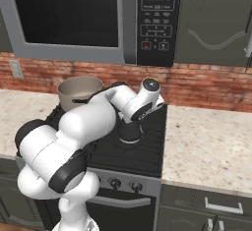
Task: Pick the kettle from the counter and place it on a stove burner. Then turn the burner on.
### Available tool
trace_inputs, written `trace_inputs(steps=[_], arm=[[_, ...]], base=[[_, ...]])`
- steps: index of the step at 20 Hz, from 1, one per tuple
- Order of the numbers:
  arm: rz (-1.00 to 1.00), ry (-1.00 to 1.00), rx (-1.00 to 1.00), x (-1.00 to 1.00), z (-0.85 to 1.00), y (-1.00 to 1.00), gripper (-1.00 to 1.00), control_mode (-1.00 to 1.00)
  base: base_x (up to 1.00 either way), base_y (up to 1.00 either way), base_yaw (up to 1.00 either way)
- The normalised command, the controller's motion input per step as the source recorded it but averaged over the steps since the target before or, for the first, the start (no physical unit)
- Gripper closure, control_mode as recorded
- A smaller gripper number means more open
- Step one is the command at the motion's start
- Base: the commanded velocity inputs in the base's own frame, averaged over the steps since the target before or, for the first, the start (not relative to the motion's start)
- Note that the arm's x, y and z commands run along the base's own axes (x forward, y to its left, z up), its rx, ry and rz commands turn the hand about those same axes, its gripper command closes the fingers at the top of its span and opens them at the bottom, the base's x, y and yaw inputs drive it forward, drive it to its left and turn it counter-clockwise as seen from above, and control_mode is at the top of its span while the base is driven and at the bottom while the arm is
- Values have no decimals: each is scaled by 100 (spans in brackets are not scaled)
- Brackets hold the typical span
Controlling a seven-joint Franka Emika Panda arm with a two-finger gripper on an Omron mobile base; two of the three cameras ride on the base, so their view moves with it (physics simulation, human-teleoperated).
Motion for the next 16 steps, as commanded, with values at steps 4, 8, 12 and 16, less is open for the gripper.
trace_inputs(steps=[4,8,12,16], arm=[[0,-10,0,-24,11,0,-100,-100],[0,-13,0,-26,33,4,-100,-100],[0,-11,0,-9,65,15,-100,-100],[-2,-5,0,-3,81,11,-100,-100]], base=[[0,0,0],[0,0,0],[0,0,0],[0,0,0]])
